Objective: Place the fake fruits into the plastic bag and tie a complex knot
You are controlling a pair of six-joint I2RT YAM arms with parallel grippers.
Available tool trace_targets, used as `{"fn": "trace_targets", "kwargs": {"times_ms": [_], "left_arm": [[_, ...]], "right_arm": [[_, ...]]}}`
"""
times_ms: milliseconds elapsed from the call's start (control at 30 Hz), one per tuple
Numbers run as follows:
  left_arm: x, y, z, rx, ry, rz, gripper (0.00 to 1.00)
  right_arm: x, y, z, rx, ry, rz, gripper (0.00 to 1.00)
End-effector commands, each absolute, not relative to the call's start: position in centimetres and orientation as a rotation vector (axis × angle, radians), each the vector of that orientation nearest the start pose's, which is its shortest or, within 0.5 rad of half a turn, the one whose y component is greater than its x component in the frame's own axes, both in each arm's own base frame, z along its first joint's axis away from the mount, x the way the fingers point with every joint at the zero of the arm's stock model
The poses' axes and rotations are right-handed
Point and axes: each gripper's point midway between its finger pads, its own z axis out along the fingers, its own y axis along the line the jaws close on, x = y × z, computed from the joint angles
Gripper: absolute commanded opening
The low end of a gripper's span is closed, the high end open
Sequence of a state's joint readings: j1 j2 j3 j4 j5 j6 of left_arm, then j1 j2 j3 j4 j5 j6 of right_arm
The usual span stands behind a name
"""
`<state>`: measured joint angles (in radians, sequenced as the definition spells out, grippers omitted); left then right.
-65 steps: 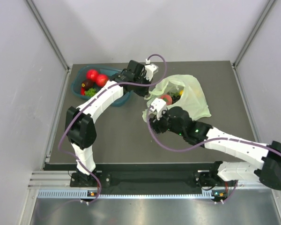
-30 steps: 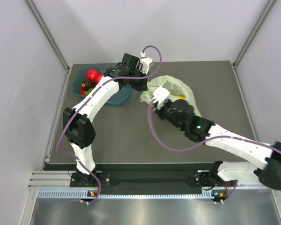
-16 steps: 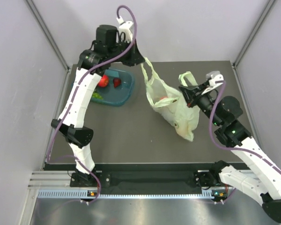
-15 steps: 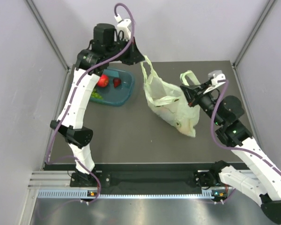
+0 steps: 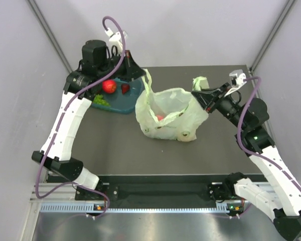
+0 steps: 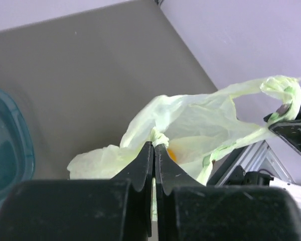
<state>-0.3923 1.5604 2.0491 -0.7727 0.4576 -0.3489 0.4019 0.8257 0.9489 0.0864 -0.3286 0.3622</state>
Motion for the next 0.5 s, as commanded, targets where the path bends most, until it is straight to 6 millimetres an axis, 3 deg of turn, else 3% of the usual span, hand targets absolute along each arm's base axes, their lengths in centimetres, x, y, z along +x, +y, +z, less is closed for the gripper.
{"fn": "trace_targets", "kwargs": {"times_ms": [0, 33, 167, 200, 467], "left_arm": [[34.4, -24.3, 43.9, 0.378, 1.829, -0.959, 0.00], [34.2, -24.2, 42.6, 0.376, 1.853, -0.964, 0.00], [33.8, -24.3, 41.7, 0.388, 1.866, -0.979, 0.00], [33.8, -24.3, 41.5, 0.391, 1.868, -0.981, 0.00], [32.8, -24.3, 42.9, 0.410, 1.832, -1.004, 0.05]], "right_arm": [[26.0, 20.3, 40.4, -0.370, 1.368, 0.961, 0.19], [25.4, 21.1, 40.2, -0.427, 1.364, 1.008, 0.22], [25.3, 22.3, 39.7, -0.477, 1.374, 1.078, 0.29], [25.4, 22.5, 39.7, -0.487, 1.374, 1.088, 0.35], [25.0, 23.3, 40.8, -0.542, 1.404, 1.130, 0.56]]}}
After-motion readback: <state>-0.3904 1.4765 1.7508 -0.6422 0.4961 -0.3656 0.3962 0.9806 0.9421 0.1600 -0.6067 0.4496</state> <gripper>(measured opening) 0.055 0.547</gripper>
